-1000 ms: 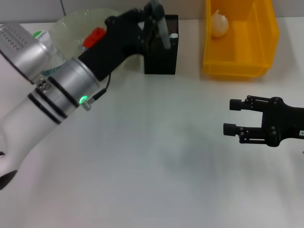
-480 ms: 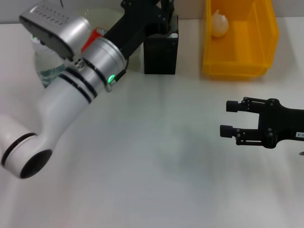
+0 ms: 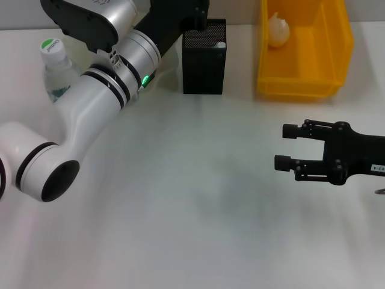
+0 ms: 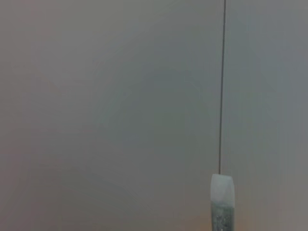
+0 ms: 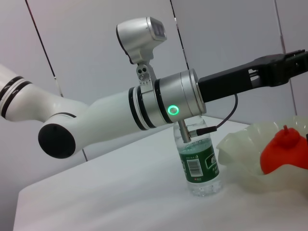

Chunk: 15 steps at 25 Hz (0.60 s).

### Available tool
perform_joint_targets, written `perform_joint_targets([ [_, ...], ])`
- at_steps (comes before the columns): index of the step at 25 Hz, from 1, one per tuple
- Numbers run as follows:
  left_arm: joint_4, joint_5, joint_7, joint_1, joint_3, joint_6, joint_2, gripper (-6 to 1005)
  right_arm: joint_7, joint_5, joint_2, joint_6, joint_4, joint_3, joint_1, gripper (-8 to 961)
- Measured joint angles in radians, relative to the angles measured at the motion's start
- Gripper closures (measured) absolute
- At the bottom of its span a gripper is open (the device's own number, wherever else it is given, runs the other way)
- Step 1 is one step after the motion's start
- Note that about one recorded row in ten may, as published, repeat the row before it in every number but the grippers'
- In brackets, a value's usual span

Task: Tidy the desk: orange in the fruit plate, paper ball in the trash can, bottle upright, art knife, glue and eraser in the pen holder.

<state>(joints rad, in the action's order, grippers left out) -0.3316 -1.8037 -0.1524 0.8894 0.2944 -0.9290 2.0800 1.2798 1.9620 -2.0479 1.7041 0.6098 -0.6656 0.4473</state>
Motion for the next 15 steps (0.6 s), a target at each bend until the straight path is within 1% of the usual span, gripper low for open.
perform_joint_targets([
  [10,0.006,-0.001,-0.005,-0.002,0.015,0.023,0.0,732,0.01,0.0,-0.001,-0.004,0.001,0.0,0.013,178],
  [15,0.005,-0.004,-0.006,-0.004,0.021,0.032,0.0,613,0.012,0.0,-0.001,-0.006,0.002,0.0,0.014,178],
])
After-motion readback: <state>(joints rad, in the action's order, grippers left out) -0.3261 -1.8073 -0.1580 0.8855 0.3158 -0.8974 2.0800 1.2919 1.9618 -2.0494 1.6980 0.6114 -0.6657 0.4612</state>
